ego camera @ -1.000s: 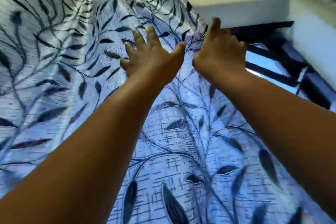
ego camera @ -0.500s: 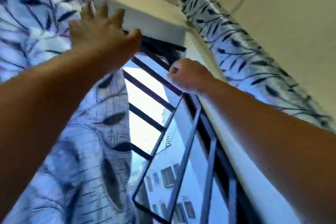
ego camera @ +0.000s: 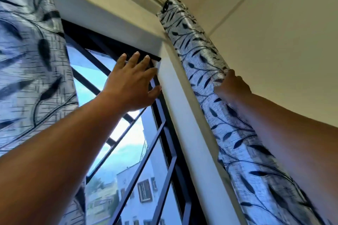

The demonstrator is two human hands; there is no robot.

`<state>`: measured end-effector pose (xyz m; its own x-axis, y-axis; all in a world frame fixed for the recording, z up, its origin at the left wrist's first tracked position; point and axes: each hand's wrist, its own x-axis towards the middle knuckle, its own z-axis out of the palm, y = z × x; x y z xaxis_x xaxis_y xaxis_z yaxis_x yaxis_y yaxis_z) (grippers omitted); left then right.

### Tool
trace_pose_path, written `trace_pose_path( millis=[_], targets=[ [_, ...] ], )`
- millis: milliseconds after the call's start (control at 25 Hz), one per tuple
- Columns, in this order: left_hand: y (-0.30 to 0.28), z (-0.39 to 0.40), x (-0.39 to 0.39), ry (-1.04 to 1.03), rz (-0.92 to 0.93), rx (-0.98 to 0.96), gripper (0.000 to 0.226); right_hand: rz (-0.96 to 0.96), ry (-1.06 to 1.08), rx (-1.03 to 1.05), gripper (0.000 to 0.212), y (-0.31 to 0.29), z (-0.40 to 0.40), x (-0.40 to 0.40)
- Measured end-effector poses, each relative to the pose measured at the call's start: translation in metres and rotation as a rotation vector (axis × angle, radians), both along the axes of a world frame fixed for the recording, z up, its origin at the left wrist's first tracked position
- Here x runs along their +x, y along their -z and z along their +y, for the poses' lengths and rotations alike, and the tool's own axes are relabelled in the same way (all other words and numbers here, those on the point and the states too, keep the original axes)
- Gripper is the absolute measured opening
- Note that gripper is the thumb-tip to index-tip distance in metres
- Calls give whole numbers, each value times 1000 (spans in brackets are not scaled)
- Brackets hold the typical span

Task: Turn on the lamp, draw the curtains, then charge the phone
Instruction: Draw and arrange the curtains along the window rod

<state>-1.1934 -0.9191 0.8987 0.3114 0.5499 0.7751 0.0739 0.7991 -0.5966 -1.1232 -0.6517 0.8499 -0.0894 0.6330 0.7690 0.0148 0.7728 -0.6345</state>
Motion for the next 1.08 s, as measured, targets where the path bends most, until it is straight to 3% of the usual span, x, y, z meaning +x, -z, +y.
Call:
trace_pose_path(
  millis=[120, 240, 360, 560, 680, 800, 960, 1080],
  targets=[
    [-4, -5, -7, -69, 35, 20, 70, 74, -251, 64, 37, -2, -3, -14],
    [-8, -14, -10, -85, 18, 51, 70, 72, -298, 233, 19, -9, -31, -36],
    [-10, -26, -5, -93, 74, 80, 69, 53, -367, 376, 32, -26, -75, -60],
    [-26, -68, 33, -88, 291, 316, 58, 44, -208, 553, 37, -75, -173, -56],
    [-38, -107, 49, -35, 338, 486, 55, 172, -418, 722, 31, -82, -247, -46],
    [-41, -144, 61, 53, 281, 643, 56, 139, -542, 896, 33, -81, -311, -39],
    [-50, -188, 79, 115, 162, 762, 66, 35, -580, 1027, 57, -76, -380, -29],
    [-61, -217, 92, 155, 16, 800, 84, 50, -586, 1063, 47, -67, -419, -21]
  ],
)
